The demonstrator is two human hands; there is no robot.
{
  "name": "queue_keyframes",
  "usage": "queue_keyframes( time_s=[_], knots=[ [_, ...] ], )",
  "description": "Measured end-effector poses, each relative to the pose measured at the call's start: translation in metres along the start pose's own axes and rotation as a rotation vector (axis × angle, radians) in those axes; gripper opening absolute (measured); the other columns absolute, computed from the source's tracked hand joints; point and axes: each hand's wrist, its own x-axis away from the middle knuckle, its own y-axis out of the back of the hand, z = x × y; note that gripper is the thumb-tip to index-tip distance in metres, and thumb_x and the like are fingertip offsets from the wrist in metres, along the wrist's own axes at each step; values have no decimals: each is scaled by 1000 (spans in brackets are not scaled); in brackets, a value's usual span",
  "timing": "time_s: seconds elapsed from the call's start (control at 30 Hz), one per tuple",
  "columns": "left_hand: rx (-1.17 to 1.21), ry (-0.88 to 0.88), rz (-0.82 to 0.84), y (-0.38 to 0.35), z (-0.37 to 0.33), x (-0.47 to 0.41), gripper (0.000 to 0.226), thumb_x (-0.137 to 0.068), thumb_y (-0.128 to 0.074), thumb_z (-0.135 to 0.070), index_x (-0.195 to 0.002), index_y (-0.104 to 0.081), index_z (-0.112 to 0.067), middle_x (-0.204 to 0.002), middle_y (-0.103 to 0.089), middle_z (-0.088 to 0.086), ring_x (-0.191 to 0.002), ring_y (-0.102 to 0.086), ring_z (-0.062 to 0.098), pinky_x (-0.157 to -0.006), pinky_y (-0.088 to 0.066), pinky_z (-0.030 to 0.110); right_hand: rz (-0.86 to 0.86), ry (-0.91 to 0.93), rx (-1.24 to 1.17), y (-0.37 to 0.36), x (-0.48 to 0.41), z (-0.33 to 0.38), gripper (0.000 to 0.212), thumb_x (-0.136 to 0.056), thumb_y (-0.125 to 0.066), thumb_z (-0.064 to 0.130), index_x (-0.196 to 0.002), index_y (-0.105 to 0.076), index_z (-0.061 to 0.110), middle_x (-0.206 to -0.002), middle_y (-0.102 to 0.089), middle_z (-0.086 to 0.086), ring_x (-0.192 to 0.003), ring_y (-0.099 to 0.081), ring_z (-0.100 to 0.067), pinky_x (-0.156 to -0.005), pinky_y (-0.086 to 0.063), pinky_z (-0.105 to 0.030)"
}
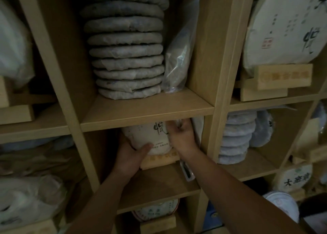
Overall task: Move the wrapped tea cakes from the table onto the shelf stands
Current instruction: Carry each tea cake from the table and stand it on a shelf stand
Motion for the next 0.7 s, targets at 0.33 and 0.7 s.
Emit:
queue_keyframes(
  time_s=[0.33,0.7],
  knots=[
    [18,70,-134,-4,8,6,73,-84,-80,-30,-148,-44,-23,-140,-59,1,-130,-56,23,-101,-50,40,67,-80,-7,0,2,-4,55,-97,-59,35,-148,-40,28,-143,-55,10,-132,-50,-8,-114,-41,-35],
    [-42,-25,-169,-3,1,9,69,-92,-71,-29,-154,-40,-24,-148,-56,1,-135,-53,20,-104,-45,33,398,-122,245,21,8,2,102,-78,-81,12,-154,-15,23,-137,-48,14,-131,-48,-6,-99,-46,-20]
  ],
)
